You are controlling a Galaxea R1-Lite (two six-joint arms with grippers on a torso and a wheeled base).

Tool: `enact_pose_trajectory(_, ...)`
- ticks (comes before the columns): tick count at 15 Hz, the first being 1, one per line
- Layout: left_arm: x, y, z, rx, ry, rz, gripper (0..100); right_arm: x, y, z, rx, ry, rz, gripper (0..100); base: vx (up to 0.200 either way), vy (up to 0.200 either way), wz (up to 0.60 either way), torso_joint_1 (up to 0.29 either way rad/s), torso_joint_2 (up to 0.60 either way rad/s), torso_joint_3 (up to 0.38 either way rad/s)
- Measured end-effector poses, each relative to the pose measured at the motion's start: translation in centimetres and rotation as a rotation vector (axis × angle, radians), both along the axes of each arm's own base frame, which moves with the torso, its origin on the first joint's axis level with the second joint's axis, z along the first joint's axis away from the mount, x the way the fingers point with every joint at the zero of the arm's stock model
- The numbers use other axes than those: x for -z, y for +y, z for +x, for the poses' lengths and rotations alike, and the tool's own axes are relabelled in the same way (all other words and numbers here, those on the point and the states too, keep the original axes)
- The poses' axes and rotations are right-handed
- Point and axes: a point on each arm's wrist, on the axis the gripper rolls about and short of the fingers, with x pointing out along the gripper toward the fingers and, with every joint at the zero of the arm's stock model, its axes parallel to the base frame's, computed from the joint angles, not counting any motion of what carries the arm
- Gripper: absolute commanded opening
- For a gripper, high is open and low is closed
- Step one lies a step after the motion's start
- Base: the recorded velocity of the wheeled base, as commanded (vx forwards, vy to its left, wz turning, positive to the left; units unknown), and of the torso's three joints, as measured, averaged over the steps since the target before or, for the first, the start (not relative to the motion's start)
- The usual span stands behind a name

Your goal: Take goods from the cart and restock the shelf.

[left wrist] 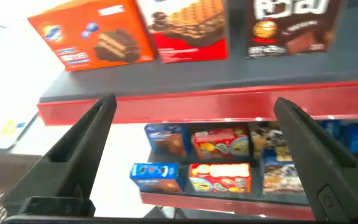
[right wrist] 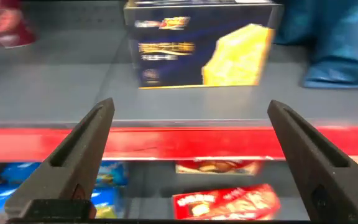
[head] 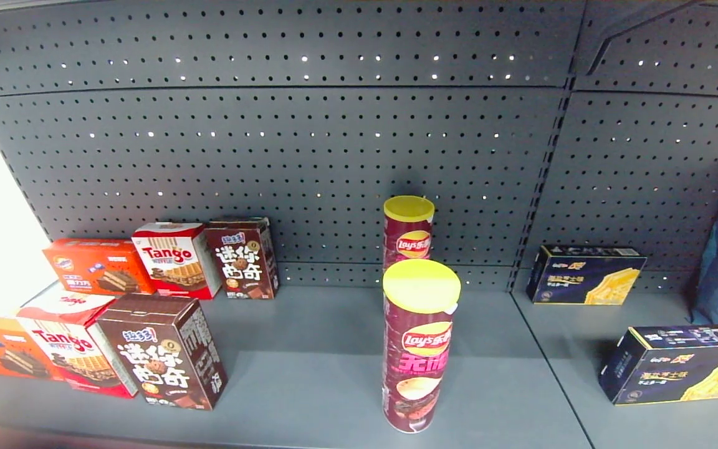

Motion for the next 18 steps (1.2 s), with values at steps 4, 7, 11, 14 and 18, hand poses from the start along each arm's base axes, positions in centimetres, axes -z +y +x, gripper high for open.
enact_pose_trajectory(4,0.08,-0.03,-0.58,-0.021,-0.053,0.065,100,-0.11,-0.13,0.2,0.165,0.019,0.0,100,0.0,0.0,0.0,0.0,0.0,0.0)
enact_pose_trajectory(7,0.13,-0.05,-0.81,-0.035,-0.077,0.07,100,0.36,0.06,0.07,0.378,-0.004,-0.01,100,0.0,0.0,0.0,0.0,0.0,0.0)
enact_pose_trajectory(11,0.21,-0.09,-1.07,-0.051,-0.106,0.065,100,0.71,0.12,-0.18,0.344,-0.039,-0.017,100,0.0,0.0,0.0,0.0,0.0,0.0)
enact_pose_trajectory(14,0.23,-0.09,-1.13,-0.053,-0.112,0.063,100,0.78,0.12,-0.27,0.326,-0.053,-0.018,100,0.0,0.0,0.0,0.0,0.0,0.0)
enact_pose_trajectory(18,0.21,-0.08,-1.14,-0.049,-0.113,0.061,100,0.68,-0.23,0.15,0.222,0.014,-0.006,100,0.0,0.0,0.0,0.0,0.0,0.0)
